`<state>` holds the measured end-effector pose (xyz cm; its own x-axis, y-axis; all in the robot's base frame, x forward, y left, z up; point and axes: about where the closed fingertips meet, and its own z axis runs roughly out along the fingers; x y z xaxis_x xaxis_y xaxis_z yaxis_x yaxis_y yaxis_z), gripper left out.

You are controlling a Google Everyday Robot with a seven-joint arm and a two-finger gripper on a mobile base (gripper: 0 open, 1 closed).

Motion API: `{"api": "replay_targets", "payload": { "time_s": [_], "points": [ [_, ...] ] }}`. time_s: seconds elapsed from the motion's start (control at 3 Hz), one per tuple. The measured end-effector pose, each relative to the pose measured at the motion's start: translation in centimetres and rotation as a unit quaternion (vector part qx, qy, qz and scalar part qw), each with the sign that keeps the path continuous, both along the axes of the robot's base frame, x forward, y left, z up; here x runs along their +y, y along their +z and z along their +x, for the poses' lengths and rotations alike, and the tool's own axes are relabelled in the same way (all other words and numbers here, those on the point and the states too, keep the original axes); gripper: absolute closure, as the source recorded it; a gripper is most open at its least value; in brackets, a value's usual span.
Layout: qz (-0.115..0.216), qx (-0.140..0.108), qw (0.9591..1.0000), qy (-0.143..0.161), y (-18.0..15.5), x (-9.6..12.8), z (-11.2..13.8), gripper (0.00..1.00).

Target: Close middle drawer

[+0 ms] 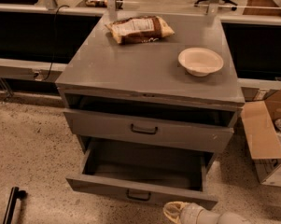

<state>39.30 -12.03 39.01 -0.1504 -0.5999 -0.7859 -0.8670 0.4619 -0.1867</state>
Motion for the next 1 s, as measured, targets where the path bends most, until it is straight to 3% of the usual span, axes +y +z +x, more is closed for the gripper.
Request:
{"api": "replay_targets", "payload": {
  "time_s": [0.33, 1.0],
  "points": [
    [-0.012, -0.020, 0.9997, -0.011, 1.1, -0.9, 3.2, 1.00],
    [-0.006, -0.035, 0.9993, -0.007, 0.4, -0.6, 5.3, 1.00]
  ]
}}
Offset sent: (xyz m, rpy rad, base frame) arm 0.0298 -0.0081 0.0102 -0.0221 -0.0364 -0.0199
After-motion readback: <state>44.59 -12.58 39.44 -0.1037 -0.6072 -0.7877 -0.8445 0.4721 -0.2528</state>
